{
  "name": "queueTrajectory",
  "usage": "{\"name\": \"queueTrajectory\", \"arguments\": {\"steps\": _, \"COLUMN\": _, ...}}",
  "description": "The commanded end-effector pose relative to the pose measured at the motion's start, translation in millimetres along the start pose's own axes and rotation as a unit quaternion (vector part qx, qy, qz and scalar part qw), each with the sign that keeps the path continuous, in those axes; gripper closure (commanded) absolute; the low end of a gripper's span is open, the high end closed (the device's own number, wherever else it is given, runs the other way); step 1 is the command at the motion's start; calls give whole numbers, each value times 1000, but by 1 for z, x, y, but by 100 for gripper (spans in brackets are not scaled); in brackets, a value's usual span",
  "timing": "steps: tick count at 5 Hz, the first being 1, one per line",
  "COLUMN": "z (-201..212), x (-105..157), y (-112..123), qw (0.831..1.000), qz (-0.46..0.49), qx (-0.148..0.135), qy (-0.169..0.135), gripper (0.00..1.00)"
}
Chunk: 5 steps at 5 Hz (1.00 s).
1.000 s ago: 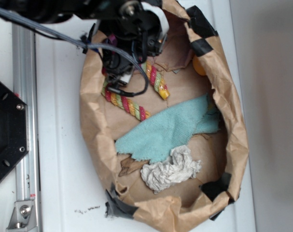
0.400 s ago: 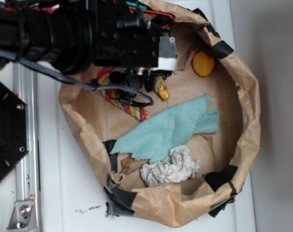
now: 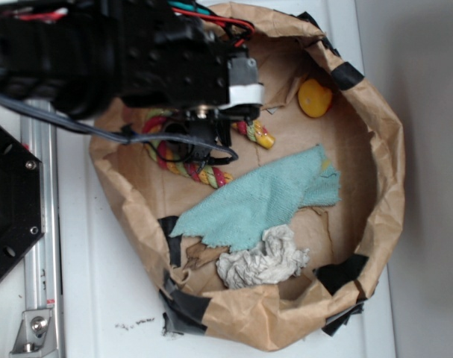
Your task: Grab the multicolored rope.
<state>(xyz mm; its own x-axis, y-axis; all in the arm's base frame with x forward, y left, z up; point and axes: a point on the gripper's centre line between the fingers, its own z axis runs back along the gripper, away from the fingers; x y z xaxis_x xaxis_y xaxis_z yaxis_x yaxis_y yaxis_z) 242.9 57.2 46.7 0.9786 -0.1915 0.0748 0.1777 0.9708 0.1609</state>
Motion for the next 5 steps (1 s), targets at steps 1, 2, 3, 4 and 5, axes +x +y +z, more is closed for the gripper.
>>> {"name": "queueTrajectory", "arguments": {"steps": 1, "z": 112, "x": 30, "y": -13, "qw": 991, "qz": 105, "qx": 3, "qy": -88, "gripper": 100}}
{"name": "queueTrajectory", "arguments": {"steps": 2, "z": 135, "x": 36, "y": -14, "qw": 988, "qz": 112, "qx": -5, "qy": -109, "gripper": 100}}
{"name": "queueTrajectory", "arguments": {"steps": 3, "z": 135, "x": 38, "y": -13, "qw": 987, "qz": 124, "qx": -11, "qy": -106, "gripper": 100}}
{"name": "queueTrajectory", "arguments": {"steps": 4, "z": 135, "x": 40, "y": -12, "qw": 983, "qz": 163, "qx": -30, "qy": -80, "gripper": 100}}
{"name": "queueTrajectory", "arguments": {"steps": 5, "z": 133, "x": 36, "y": -16, "qw": 975, "qz": 207, "qx": -78, "qy": -37, "gripper": 100}}
